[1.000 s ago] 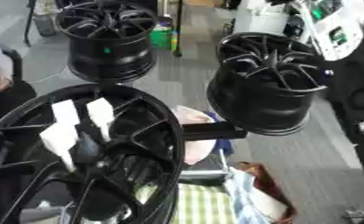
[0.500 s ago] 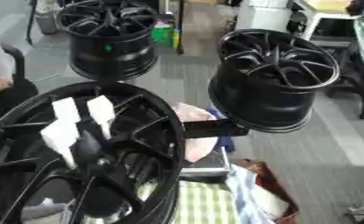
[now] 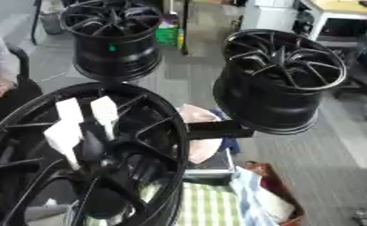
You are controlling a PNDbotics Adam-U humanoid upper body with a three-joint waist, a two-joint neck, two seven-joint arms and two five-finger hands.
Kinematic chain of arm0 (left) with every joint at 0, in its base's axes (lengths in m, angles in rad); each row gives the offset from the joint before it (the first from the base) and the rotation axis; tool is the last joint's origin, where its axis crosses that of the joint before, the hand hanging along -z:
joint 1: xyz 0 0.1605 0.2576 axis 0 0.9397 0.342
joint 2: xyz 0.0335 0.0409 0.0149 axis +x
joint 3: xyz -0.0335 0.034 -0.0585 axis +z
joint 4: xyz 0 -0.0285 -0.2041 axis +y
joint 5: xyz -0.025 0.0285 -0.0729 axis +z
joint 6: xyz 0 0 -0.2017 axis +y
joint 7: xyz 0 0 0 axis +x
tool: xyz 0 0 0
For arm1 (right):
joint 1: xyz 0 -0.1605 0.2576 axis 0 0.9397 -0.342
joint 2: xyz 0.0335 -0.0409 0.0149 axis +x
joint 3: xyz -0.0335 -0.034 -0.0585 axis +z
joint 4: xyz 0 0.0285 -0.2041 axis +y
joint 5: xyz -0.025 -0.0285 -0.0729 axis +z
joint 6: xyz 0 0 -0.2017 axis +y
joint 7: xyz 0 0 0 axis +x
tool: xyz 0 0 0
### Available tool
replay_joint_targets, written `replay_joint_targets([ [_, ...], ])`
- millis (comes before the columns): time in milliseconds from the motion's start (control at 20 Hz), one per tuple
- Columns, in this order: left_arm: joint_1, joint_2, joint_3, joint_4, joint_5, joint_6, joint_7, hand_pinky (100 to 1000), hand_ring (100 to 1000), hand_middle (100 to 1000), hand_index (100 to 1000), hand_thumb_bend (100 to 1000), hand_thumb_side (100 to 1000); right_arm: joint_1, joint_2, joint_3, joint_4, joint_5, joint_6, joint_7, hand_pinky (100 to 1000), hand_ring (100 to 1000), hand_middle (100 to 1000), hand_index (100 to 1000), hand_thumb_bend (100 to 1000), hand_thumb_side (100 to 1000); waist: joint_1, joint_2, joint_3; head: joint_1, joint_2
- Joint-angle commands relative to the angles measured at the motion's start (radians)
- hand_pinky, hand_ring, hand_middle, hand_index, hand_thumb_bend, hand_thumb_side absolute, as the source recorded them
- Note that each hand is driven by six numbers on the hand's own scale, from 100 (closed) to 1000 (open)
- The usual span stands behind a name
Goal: Pull the pin out of the wheel hub.
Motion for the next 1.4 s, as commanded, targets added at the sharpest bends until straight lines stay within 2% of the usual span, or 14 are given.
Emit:
replay_joint_targets([
  [50, -0.011, 0.016, 0.004, -0.012, -0.001, 0.000, 0.002, 849, 915, 797, 806, 109, 647, -0.029, -0.035, 0.004, -0.016, 0.004, 0.047, -0.032, 805, 859, 792, 866, 152, 514, 0.002, -0.014, 0.001, 0.001, 0.002],
  [450, -0.011, 0.017, 0.005, -0.012, -0.002, -0.001, 0.001, 849, 915, 797, 806, 109, 645, -0.031, -0.027, 0.013, -0.082, 0.002, -0.009, -0.021, 784, 825, 741, 844, 117, 488, 0.002, -0.014, -0.001, 0.000, 0.004],
  [750, -0.011, 0.017, 0.003, -0.012, -0.002, -0.002, 0.000, 849, 915, 796, 806, 108, 645, -0.017, -0.014, 0.057, -0.180, -0.060, -0.119, -0.009, 769, 793, 676, 802, 100, 442, 0.003, -0.013, -0.002, -0.002, 0.007],
  [950, -0.013, 0.018, 0.002, -0.012, -0.003, -0.004, -0.001, 849, 916, 797, 806, 108, 645, 0.001, -0.003, 0.111, -0.274, -0.144, -0.213, 0.029, 771, 788, 665, 792, 100, 428, 0.003, -0.011, -0.002, -0.004, 0.008],
  [1150, -0.015, 0.018, 0.000, -0.012, -0.002, -0.005, -0.003, 849, 916, 797, 806, 108, 645, 0.023, 0.005, 0.175, -0.376, -0.225, -0.291, 0.091, 771, 781, 653, 788, 100, 464, 0.002, -0.009, 0.000, -0.007, 0.009],
  [1300, -0.016, 0.018, -0.002, -0.012, -0.002, -0.006, -0.006, 849, 916, 797, 806, 107, 645, 0.041, 0.010, 0.225, -0.450, -0.275, -0.328, 0.150, 768, 769, 638, 783, 100, 509, 0.001, -0.007, 0.001, -0.009, 0.009],
  [1400, -0.017, 0.018, -0.003, -0.012, -0.002, -0.007, -0.008, 849, 916, 797, 806, 108, 645, 0.048, 0.013, 0.255, -0.492, -0.299, -0.343, 0.192, 765, 759, 626, 778, 100, 499, 0.001, -0.006, 0.002, -0.010, 0.010],
])
